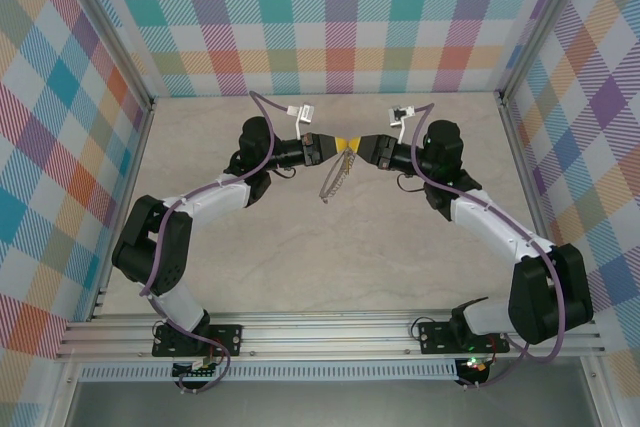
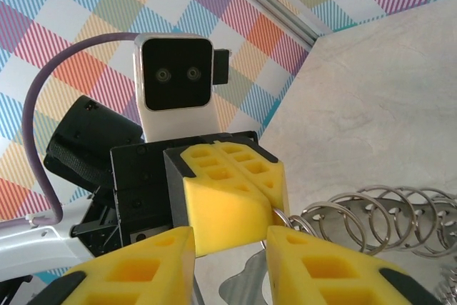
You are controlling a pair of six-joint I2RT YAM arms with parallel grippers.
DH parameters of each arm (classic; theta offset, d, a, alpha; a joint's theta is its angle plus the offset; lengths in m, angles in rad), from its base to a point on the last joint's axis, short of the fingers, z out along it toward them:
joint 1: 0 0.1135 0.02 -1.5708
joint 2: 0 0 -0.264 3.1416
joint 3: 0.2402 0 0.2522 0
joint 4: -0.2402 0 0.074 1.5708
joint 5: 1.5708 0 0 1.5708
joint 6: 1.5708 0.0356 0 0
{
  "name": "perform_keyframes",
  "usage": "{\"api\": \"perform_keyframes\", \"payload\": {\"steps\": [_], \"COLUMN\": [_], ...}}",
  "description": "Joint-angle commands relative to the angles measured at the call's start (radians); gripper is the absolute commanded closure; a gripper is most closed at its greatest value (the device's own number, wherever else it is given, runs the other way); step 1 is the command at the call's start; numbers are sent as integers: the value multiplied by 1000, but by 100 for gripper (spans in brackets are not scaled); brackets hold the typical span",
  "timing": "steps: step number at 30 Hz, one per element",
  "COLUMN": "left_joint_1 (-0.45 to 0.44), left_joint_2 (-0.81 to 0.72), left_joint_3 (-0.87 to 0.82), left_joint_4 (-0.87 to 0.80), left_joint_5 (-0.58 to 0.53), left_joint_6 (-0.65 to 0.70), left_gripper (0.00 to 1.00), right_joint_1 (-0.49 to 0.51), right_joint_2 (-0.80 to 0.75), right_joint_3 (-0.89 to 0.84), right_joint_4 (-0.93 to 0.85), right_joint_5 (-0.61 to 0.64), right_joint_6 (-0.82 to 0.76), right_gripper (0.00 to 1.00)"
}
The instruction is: Put the keys on the keyring
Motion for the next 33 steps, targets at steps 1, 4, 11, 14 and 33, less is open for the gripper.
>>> {"api": "perform_keyframes", "payload": {"steps": [1, 4, 11, 14, 33], "left_joint_1": [-4, -5, -5, -5, -5], "left_joint_2": [-32, -34, -34, -32, -29], "left_joint_3": [-3, -4, -4, -4, -1], "left_joint_4": [63, 63, 64, 67, 67], "left_joint_5": [7, 7, 6, 8, 10], "left_joint_6": [1, 1, -1, -1, -2], "left_gripper": [100, 100, 100, 100, 100], "right_joint_1": [2, 2, 1, 2, 2], "right_joint_2": [1, 1, 17, 26, 43], "right_joint_3": [-16, -22, -22, -20, 0], "right_joint_4": [24, 23, 29, 36, 66], "right_joint_5": [-6, -7, -17, -23, -44], "right_joint_6": [-17, -17, -15, -11, -3], "right_gripper": [70, 71, 71, 71, 100]}}
